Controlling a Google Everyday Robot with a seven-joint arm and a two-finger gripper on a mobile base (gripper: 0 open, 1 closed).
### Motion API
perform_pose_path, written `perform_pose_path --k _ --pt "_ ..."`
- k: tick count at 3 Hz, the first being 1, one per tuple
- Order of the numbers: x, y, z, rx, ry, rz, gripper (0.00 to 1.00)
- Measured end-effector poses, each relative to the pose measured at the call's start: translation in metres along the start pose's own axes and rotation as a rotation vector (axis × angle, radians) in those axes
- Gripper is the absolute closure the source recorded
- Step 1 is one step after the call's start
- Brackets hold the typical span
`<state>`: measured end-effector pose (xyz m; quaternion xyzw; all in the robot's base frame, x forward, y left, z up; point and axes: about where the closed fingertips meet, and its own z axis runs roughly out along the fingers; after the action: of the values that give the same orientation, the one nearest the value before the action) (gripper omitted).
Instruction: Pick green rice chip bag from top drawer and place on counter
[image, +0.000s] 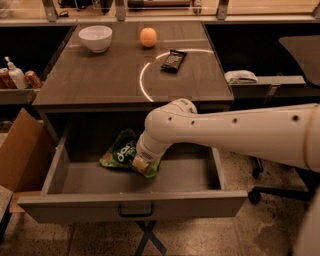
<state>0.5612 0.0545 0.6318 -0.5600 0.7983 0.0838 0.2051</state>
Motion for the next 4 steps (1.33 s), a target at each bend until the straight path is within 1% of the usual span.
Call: perform_pose_path --k 1,2,3,4 --pt "-0.013 -0.004 -0.053 0.048 -0.096 -0.036 1.0" --pt "-0.022 -0.006 -0.101 0.079 -0.182 -0.069 1.0" --pt "-0.024 -0.003 -0.147 0.09 -0.279 -0.108 1.0" --pt "-0.024 -0.003 -0.146 0.093 -0.274 -0.118 1.0"
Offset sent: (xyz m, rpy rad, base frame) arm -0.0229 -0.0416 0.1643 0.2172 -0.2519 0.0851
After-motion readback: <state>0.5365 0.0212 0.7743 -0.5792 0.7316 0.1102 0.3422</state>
